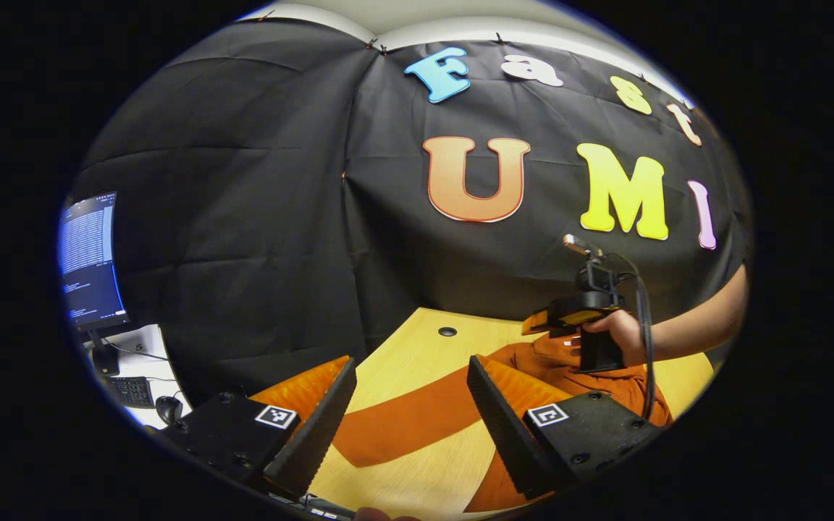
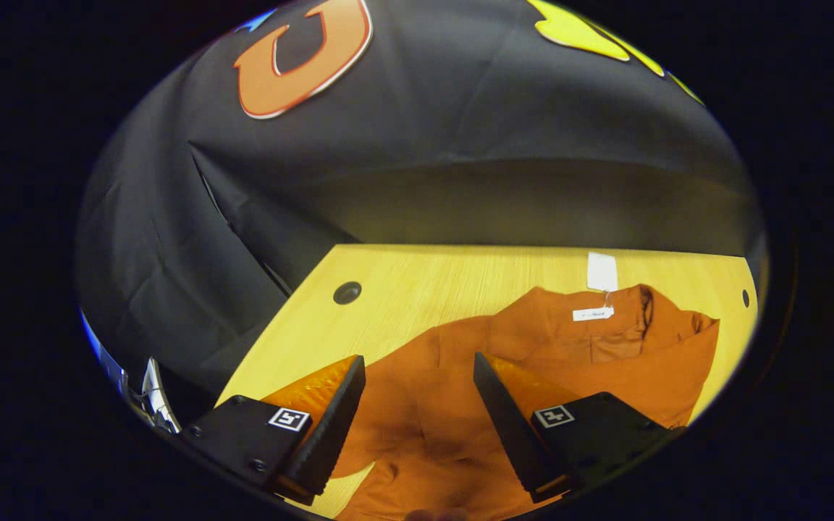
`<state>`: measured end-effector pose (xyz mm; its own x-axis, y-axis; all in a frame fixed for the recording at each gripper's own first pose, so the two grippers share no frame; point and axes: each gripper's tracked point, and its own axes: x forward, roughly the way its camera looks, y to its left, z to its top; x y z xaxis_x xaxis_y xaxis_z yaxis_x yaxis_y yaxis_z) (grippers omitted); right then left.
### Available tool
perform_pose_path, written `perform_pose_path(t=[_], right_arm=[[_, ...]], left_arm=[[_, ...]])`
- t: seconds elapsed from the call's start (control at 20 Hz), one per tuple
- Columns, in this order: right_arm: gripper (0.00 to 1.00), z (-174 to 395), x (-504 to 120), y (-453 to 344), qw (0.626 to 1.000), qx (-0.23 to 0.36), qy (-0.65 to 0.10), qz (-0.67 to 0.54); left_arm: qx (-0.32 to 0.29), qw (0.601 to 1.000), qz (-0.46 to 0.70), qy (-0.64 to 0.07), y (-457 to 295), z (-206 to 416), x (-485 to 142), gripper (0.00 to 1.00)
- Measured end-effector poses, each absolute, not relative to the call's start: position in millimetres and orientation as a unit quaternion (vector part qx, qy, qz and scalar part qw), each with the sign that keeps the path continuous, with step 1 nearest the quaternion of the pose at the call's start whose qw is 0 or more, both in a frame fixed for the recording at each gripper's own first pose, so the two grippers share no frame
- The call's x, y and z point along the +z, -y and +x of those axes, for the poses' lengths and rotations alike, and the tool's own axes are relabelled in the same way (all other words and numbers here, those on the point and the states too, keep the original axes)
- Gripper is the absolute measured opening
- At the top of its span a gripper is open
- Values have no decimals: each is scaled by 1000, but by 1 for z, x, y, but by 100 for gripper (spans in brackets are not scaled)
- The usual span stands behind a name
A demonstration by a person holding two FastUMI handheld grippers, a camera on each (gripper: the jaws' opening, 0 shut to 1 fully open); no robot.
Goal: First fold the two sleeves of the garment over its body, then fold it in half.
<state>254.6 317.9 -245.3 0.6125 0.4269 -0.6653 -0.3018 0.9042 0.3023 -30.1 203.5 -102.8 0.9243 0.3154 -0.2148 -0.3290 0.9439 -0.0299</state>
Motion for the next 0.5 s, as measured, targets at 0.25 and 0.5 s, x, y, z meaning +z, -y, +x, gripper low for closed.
perform_pose_path(t=[0.25,0.5], right_arm=[[99,211,-171,-287,910,239,-331,65],[99,147,-97,-254,918,283,-274,53]], left_arm=[[203,970,-32,-133,-246,-30,-163,100],[243,942,-85,-216,-287,-44,-261,100]])
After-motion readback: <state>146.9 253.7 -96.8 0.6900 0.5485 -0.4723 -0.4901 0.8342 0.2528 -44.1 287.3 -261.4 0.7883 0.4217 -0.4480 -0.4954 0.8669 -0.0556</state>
